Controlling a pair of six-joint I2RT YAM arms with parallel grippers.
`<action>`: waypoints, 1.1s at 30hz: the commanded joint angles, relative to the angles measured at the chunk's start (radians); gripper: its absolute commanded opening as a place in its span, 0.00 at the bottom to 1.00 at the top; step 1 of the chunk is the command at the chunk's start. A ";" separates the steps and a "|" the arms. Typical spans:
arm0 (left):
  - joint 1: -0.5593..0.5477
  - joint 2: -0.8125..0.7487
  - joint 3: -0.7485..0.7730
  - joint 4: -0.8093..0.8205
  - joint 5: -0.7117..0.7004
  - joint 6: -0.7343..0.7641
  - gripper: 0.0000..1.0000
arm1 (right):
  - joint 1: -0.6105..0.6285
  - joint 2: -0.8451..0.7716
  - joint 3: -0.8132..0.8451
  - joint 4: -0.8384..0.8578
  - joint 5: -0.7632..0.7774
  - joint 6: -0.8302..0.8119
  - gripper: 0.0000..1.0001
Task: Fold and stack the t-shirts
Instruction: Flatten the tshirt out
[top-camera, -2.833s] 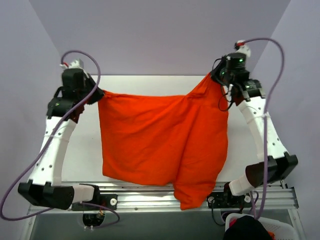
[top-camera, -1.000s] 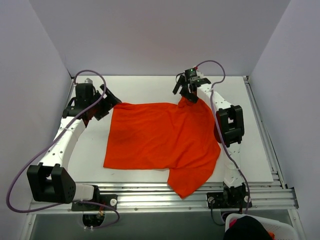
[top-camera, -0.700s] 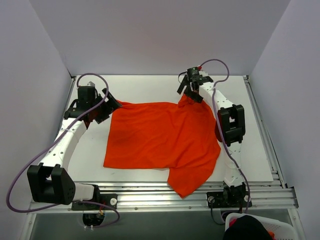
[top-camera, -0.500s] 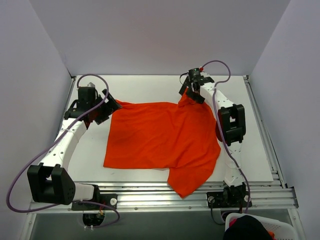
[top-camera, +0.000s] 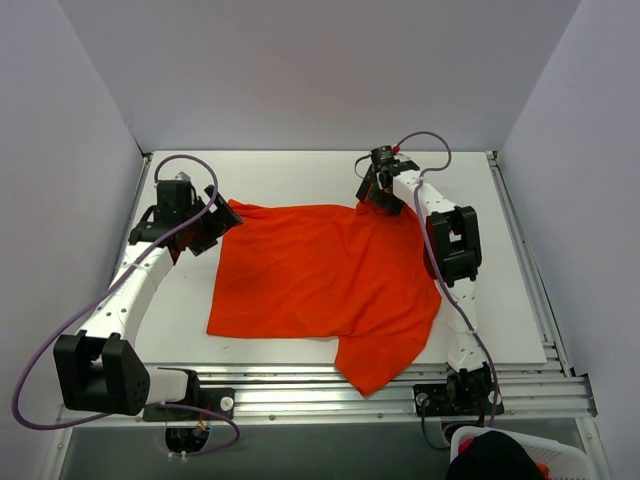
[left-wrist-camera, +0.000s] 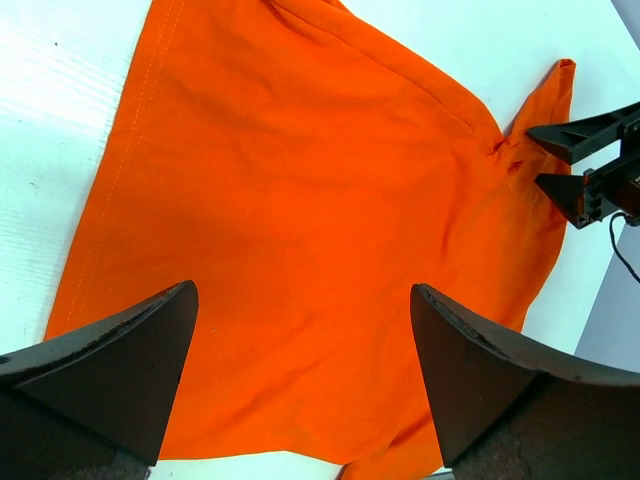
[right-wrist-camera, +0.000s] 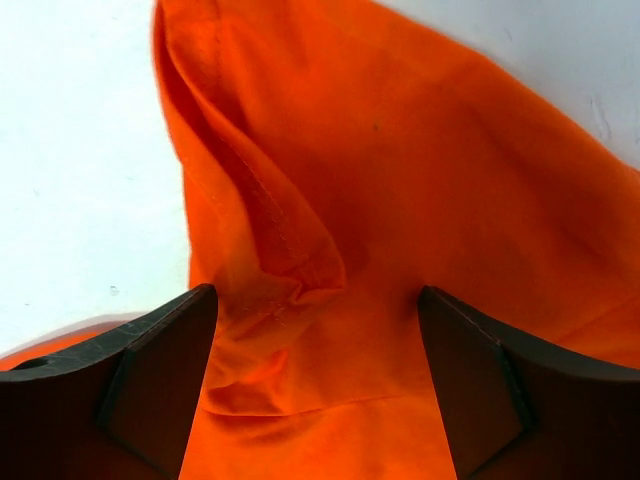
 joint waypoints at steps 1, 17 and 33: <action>-0.004 -0.027 0.008 0.010 -0.012 0.017 0.96 | 0.009 0.015 0.063 -0.029 0.008 0.001 0.75; -0.003 0.007 0.032 0.017 -0.015 0.036 0.96 | 0.010 0.092 0.196 -0.098 -0.003 0.009 0.63; -0.004 0.064 0.064 0.036 0.002 0.043 0.96 | 0.012 0.122 0.274 -0.138 0.005 0.002 0.10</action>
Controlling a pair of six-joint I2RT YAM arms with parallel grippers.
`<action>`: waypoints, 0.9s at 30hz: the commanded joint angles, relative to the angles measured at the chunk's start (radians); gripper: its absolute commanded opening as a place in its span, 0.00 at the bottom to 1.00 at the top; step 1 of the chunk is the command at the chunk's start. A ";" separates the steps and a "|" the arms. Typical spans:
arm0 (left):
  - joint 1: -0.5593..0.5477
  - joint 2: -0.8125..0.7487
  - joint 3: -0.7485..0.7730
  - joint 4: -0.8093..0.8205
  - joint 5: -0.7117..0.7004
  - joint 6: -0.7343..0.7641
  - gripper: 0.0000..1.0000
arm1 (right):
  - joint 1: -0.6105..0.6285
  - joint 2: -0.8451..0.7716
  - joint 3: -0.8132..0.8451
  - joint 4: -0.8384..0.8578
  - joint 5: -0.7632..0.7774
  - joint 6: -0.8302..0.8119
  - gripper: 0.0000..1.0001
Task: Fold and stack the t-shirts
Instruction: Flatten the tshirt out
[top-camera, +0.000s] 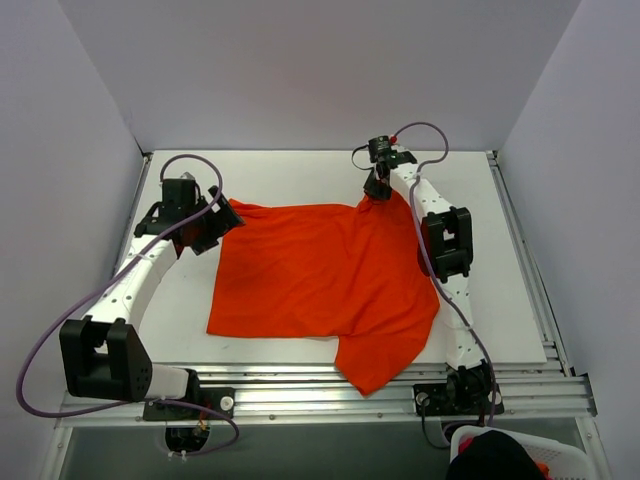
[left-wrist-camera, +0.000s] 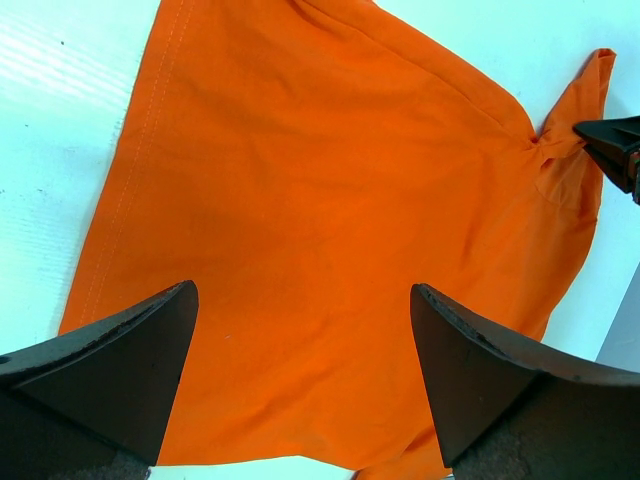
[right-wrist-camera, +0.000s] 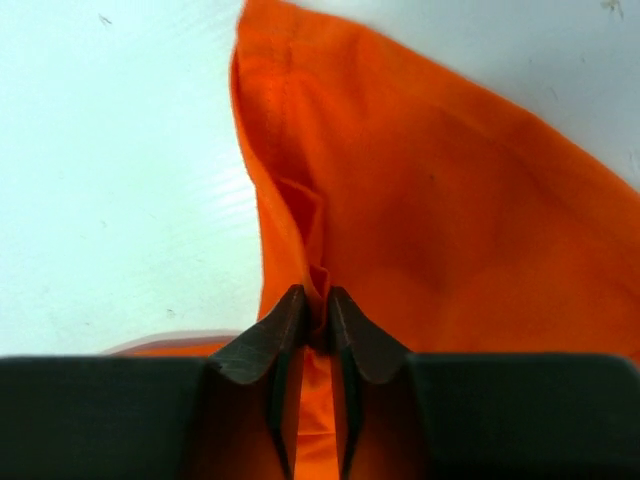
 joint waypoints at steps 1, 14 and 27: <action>-0.004 0.006 0.062 0.034 0.005 0.018 0.96 | 0.006 0.030 0.070 -0.054 0.015 -0.003 0.06; -0.004 0.045 0.096 0.023 0.010 0.026 0.96 | 0.010 0.158 0.245 0.031 -0.085 0.080 0.00; -0.006 0.127 0.181 -0.023 0.026 0.035 0.96 | 0.015 0.316 0.302 0.525 -0.252 0.327 0.08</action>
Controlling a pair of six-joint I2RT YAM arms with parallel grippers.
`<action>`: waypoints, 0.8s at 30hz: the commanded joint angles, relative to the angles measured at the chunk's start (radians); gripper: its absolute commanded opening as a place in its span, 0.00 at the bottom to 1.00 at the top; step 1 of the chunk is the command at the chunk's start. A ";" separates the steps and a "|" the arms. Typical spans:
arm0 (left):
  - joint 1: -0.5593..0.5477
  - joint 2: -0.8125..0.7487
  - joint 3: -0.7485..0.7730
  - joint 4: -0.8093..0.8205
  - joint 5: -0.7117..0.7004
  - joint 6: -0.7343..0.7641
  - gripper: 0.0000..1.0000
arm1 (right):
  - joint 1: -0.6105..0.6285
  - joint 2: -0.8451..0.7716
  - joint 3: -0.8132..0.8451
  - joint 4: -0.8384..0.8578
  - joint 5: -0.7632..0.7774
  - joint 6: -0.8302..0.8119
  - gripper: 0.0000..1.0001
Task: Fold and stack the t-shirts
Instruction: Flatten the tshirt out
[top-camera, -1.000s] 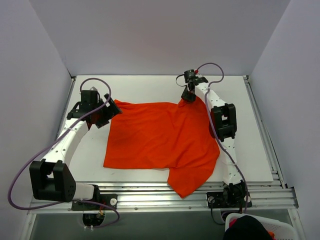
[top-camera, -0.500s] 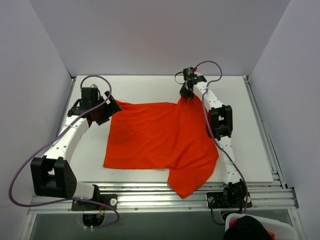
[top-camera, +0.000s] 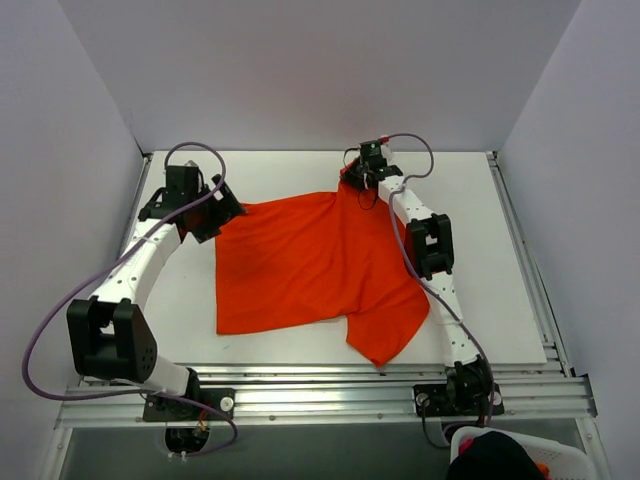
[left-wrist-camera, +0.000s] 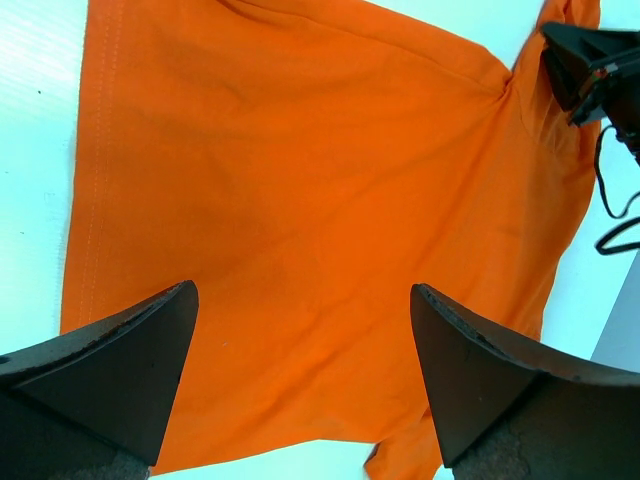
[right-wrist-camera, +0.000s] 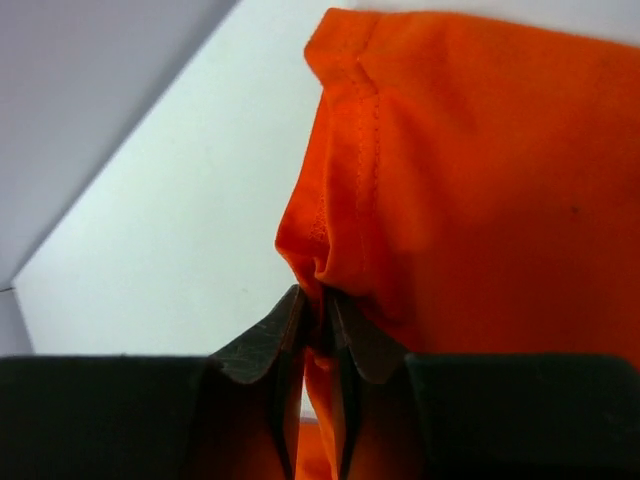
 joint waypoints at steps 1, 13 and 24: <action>-0.005 0.032 0.078 -0.011 0.017 0.026 0.96 | 0.005 0.048 0.037 0.242 -0.049 0.104 0.12; -0.008 0.117 0.220 -0.051 -0.012 0.082 0.95 | -0.099 -0.197 -0.103 0.275 0.080 -0.018 1.00; -0.076 -0.055 0.077 -0.101 -0.273 0.118 0.96 | -0.107 -0.986 -0.770 -0.246 0.469 -0.246 1.00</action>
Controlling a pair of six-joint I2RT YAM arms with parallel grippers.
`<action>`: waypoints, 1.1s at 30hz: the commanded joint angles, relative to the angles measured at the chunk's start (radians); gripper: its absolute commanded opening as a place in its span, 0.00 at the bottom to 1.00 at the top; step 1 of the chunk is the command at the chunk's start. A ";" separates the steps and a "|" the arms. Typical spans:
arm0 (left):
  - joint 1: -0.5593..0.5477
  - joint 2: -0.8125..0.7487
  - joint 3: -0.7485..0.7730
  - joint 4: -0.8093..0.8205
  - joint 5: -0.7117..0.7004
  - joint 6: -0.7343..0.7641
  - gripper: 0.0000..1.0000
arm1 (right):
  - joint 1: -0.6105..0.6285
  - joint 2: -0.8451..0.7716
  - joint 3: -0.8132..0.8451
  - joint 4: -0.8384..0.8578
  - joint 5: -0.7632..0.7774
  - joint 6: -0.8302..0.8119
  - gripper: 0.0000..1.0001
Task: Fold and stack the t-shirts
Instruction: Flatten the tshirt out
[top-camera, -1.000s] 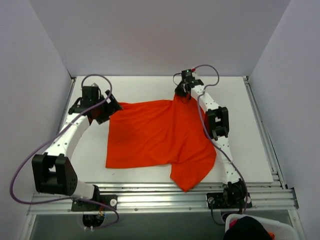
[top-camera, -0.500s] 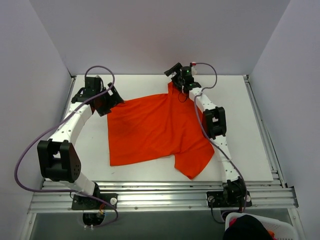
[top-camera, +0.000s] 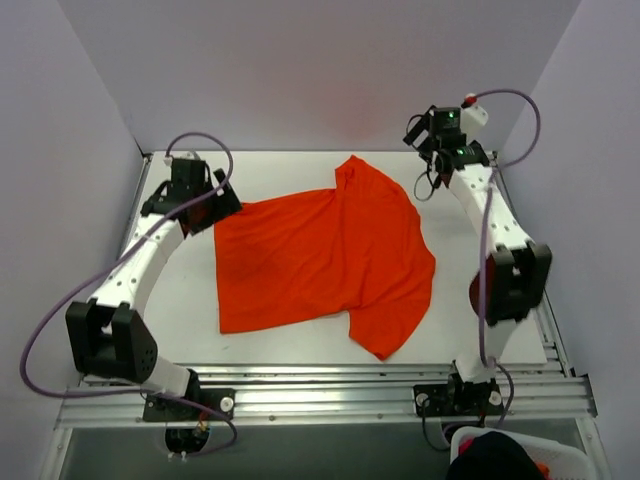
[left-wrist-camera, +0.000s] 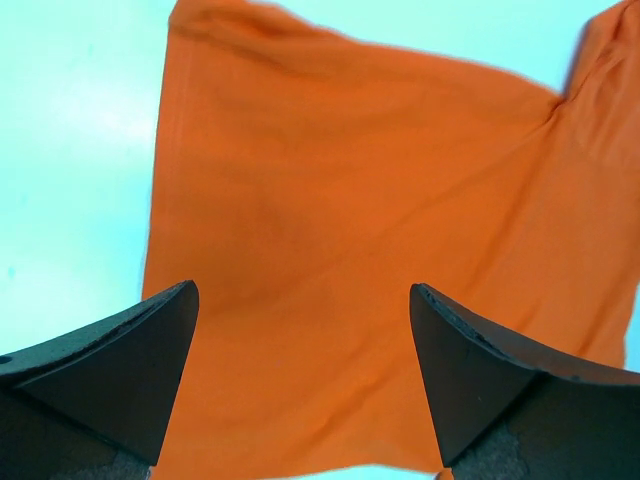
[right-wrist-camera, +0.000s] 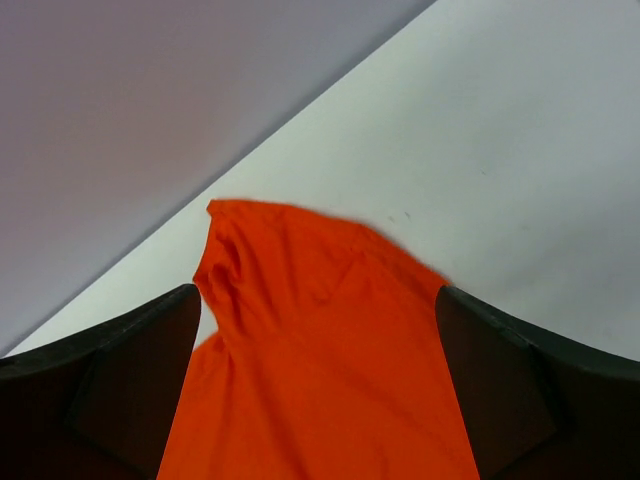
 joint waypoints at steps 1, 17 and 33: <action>-0.054 -0.131 -0.136 -0.023 -0.089 0.006 0.96 | 0.039 -0.256 -0.217 -0.235 0.092 0.015 1.00; -0.141 -0.491 -0.484 -0.207 0.093 -0.053 0.96 | 0.072 -0.709 -0.793 -0.611 0.024 0.150 1.00; -0.184 -0.567 -0.679 -0.270 0.048 -0.369 0.94 | 0.034 -0.571 -0.760 -0.559 -0.108 0.087 1.00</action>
